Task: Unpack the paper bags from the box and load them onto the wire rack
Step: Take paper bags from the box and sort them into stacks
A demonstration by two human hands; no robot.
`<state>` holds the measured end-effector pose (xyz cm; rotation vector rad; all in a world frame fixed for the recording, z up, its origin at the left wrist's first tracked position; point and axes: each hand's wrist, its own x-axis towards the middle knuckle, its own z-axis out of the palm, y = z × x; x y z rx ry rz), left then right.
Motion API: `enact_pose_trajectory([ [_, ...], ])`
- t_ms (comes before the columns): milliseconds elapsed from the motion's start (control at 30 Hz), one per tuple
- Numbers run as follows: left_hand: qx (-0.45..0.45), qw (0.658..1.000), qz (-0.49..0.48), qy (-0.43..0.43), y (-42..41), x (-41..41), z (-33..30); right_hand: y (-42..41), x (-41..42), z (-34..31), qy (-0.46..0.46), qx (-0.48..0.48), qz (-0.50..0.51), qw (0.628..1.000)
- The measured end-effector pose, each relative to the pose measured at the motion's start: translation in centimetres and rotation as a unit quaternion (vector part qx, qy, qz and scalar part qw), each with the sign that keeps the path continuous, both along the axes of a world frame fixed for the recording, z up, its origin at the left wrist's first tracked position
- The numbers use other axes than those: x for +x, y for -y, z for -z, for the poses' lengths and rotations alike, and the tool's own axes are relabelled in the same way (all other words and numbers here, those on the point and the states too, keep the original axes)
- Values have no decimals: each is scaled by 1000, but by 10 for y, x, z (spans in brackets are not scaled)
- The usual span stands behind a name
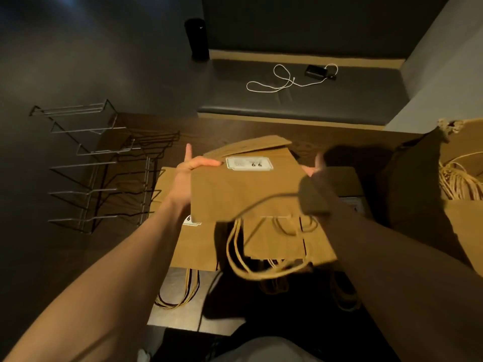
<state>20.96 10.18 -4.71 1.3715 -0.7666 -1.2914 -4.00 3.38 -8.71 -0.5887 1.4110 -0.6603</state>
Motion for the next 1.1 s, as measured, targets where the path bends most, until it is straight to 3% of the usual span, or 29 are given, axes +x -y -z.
enact_pose_trajectory([
  [33, -4, 1000, 10, 7, 4, -3, -3, 2, 1, -14, -26, -40, -68, 997],
  [100, 50, 997, -12, -52, 9, -3, -5, 9, 8, -39, -9, -71, -79, 994],
  [133, 67, 996, -29, -41, 9, 4, -2, 12, 12, -47, 13, -80, -97, 992],
  [233, 30, 991, -98, 88, -7, 18, 2, 13, 26, -52, -29, -88, -153, 984],
  [333, 107, 979, -172, -17, -14, 36, 5, 5, 40, -43, -81, -95, -145, 981],
  [400, 157, 979, -129, 13, -25, 48, 9, -6, 54, -32, -103, -85, -148, 980],
  [467, 186, 972, -92, 113, -38, 58, 18, -20, 75, -18, -103, -67, -159, 980],
  [600, 223, 933, -61, 277, -56, 68, 30, -51, 117, -1, -212, -115, -172, 955],
  [667, 243, 911, -53, 330, -62, 75, 38, -65, 135, 8, -223, -67, -186, 955],
  [767, 260, 900, -20, 349, -68, 83, 50, -76, 151, 25, -242, -29, -177, 954],
  [933, 251, 915, 16, 314, -74, 102, 74, -85, 170, 41, -287, -13, -134, 949],
  [1100, 286, 901, 44, 323, -77, 118, 94, -91, 186, 53, -318, -6, -136, 938],
])
